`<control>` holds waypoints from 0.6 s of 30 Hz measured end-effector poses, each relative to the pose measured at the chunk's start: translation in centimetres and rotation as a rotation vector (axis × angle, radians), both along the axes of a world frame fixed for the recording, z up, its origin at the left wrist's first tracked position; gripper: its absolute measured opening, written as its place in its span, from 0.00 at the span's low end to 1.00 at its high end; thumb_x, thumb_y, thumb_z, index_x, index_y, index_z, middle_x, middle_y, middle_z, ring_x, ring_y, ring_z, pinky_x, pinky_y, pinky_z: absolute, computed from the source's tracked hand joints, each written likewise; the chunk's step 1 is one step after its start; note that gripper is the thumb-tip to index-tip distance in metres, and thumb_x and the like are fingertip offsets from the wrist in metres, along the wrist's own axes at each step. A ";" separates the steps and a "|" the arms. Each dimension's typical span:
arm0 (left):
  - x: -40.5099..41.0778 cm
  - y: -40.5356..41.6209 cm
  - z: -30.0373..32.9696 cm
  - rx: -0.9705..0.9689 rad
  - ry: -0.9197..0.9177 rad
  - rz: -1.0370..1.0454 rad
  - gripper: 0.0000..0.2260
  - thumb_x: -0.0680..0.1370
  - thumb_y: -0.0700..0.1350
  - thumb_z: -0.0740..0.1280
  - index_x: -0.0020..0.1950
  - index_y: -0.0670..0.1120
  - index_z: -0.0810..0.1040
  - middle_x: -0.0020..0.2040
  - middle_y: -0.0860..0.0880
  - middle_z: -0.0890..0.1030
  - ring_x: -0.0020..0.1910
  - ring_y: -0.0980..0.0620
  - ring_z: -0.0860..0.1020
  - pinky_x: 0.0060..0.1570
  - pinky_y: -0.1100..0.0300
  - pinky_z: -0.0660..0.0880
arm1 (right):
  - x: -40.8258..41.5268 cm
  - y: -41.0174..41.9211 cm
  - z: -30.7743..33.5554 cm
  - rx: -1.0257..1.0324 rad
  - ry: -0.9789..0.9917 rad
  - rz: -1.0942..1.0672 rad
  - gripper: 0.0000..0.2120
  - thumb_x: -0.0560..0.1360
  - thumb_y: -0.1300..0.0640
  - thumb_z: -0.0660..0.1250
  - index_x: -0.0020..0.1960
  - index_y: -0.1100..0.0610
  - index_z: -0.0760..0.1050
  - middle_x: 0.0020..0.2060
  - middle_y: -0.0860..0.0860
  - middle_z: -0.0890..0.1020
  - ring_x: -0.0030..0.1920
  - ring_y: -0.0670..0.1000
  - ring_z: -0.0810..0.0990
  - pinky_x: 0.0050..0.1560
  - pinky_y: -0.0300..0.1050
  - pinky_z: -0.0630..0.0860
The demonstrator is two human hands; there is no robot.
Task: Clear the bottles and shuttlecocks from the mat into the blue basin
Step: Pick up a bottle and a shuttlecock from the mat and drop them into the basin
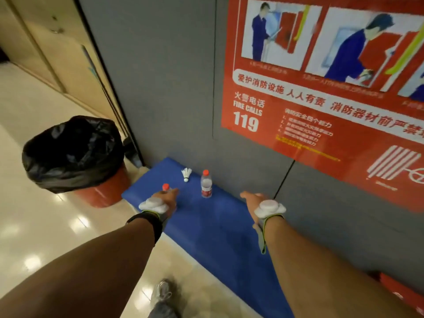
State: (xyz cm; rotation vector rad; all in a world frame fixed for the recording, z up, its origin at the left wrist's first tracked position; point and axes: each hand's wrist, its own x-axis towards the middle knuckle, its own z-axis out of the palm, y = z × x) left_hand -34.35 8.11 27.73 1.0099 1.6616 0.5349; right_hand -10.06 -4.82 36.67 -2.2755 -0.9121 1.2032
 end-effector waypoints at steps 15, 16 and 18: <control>-7.7 15.7 -6.2 -0.117 0.021 -0.032 0.43 0.59 0.64 0.76 0.67 0.45 0.70 0.62 0.42 0.76 0.58 0.42 0.77 0.61 0.50 0.74 | -13.7 21.0 -7.5 -0.079 0.161 -0.144 0.21 0.77 0.49 0.63 0.61 0.65 0.75 0.47 0.62 0.78 0.44 0.57 0.75 0.60 0.58 0.75; -7.3 16.0 -6.8 -0.123 0.006 -0.040 0.45 0.56 0.66 0.76 0.67 0.47 0.69 0.64 0.44 0.75 0.58 0.43 0.77 0.62 0.49 0.74 | -13.8 21.6 -8.5 -0.097 0.170 -0.162 0.22 0.77 0.49 0.63 0.62 0.66 0.75 0.49 0.63 0.78 0.45 0.57 0.75 0.61 0.59 0.75; -6.7 16.7 -9.9 -0.134 -0.016 -0.037 0.51 0.50 0.67 0.75 0.68 0.49 0.67 0.67 0.45 0.72 0.61 0.43 0.76 0.63 0.48 0.73 | -14.2 22.6 -10.9 -0.149 0.183 -0.167 0.22 0.76 0.48 0.64 0.60 0.65 0.75 0.53 0.63 0.79 0.51 0.62 0.78 0.61 0.62 0.74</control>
